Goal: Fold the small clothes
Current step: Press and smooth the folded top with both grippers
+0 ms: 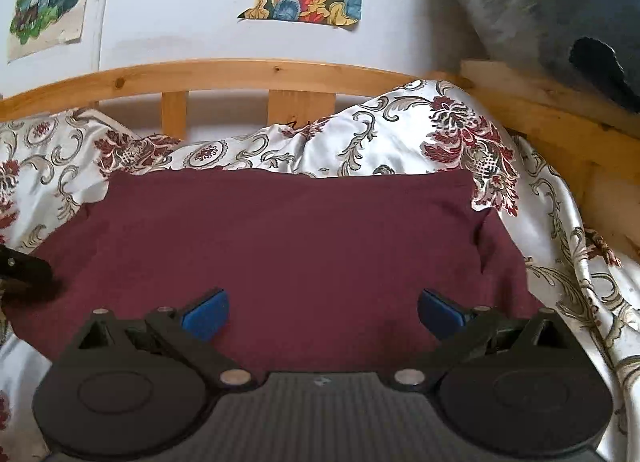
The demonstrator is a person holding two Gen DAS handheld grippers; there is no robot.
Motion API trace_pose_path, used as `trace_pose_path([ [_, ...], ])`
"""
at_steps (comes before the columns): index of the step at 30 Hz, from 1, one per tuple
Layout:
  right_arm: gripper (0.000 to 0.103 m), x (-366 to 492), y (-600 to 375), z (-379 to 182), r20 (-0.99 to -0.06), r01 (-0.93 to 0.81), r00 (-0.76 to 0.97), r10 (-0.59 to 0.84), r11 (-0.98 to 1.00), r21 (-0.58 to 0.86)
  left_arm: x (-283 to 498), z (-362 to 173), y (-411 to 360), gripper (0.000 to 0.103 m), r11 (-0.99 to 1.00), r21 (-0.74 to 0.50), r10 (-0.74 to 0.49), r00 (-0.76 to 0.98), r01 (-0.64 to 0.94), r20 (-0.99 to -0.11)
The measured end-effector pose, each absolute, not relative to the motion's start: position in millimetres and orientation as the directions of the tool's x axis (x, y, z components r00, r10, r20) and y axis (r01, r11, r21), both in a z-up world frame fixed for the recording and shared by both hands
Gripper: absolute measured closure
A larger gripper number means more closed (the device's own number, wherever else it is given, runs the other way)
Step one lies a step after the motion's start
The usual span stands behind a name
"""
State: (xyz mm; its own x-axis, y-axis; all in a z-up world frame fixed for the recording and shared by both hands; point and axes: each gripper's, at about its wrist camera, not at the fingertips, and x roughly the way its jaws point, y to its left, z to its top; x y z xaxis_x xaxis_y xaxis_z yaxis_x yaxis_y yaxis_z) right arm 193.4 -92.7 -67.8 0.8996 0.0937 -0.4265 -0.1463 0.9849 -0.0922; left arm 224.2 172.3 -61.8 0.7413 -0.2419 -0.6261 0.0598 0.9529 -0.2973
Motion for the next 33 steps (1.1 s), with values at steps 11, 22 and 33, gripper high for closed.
trace_pose_path([
  [11, 0.0, 206.8, -79.5, -96.5, -0.475, -0.2, 0.871, 0.126, 0.974, -0.107, 235.6, -76.1, 167.6, 0.001, 0.947, -0.31, -0.276, 0.717, 0.088, -0.64],
  [22, 0.0, 213.2, -79.0, -106.2, -0.508, -0.197, 0.853, 0.119, 0.975, -0.102, 235.2, -75.1, 162.2, 0.008, 0.936, -0.328, -0.313, 0.719, 0.124, -0.621],
  [33, 0.0, 215.8, -84.9, -109.6, -0.512, -0.209, 0.846, 0.152, 0.976, -0.055, 238.2, -70.0, 150.4, 0.04, 0.97, -0.224, -0.219, 0.721, 0.09, -0.658],
])
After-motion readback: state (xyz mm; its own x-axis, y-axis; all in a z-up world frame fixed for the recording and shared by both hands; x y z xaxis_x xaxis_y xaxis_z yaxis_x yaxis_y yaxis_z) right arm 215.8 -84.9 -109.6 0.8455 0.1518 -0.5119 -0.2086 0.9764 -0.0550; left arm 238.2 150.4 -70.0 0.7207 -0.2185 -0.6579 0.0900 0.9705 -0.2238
